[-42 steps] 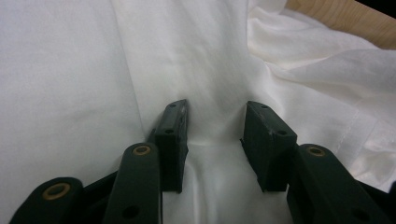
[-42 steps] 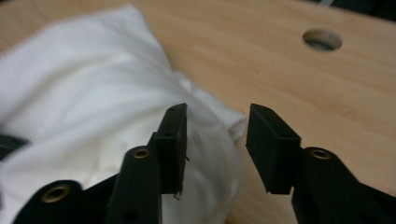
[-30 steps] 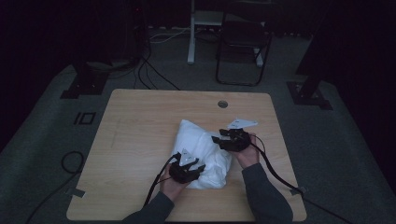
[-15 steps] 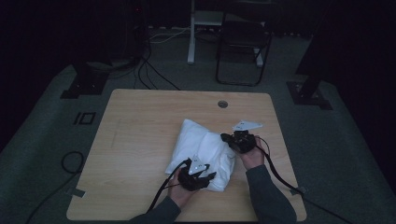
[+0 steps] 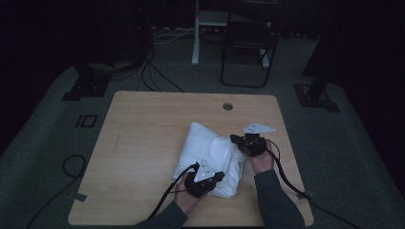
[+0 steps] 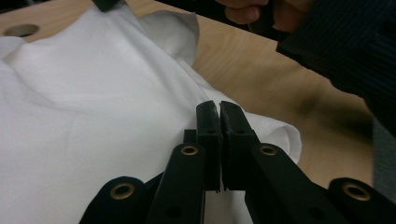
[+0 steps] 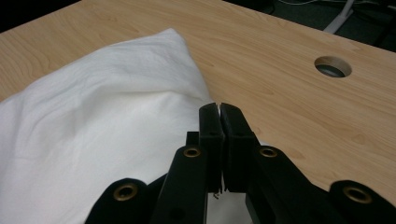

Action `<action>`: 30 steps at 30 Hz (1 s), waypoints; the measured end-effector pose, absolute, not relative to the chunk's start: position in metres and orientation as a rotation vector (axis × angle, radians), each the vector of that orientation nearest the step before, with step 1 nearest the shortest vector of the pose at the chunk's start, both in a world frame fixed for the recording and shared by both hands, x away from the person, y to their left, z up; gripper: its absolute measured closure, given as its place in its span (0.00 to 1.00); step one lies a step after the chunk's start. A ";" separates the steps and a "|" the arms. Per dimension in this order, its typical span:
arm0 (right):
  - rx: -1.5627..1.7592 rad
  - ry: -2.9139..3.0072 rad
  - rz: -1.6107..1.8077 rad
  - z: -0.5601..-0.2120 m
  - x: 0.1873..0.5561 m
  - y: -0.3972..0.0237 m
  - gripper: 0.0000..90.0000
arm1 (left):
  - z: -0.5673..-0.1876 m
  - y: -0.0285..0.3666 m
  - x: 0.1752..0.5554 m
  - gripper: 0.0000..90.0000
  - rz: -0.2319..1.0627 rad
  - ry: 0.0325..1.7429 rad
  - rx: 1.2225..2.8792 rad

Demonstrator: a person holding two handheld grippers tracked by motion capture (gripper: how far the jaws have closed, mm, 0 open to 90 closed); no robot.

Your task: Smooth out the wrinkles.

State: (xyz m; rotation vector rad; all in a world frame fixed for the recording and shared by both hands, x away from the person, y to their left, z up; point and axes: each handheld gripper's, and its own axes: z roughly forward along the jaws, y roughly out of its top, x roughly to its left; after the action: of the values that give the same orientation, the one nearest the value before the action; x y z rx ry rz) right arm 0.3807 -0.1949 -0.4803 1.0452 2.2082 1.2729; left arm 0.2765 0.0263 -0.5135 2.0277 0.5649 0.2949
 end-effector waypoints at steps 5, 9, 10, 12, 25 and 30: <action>1.074 2.225 1.210 -0.493 0.376 -0.204 0.99 | -0.502 0.037 0.286 0.69 0.307 0.574 2.023; 1.100 2.226 1.217 -0.500 0.377 -0.211 0.99 | -0.475 0.060 0.309 0.61 0.408 0.631 1.981; 1.099 2.227 1.215 -0.500 0.377 -0.212 0.99 | -0.472 0.065 0.317 0.58 0.449 0.648 1.986; 1.098 2.226 1.213 -0.500 0.377 -0.212 0.99 | -0.474 0.072 0.342 0.56 0.431 0.694 2.027; 1.113 2.208 1.118 -0.498 0.362 -0.218 0.99 | -0.511 0.067 0.357 0.37 0.299 0.734 2.128; 1.096 2.333 1.063 -0.505 0.354 -0.220 0.99 | -0.518 0.067 0.354 0.36 0.276 0.750 2.103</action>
State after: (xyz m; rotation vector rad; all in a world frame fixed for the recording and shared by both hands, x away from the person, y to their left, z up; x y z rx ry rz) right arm 0.3535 -0.2202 -0.5053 1.0959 2.3327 1.0626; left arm 0.3536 0.0674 -0.5184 2.1030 0.7501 0.2756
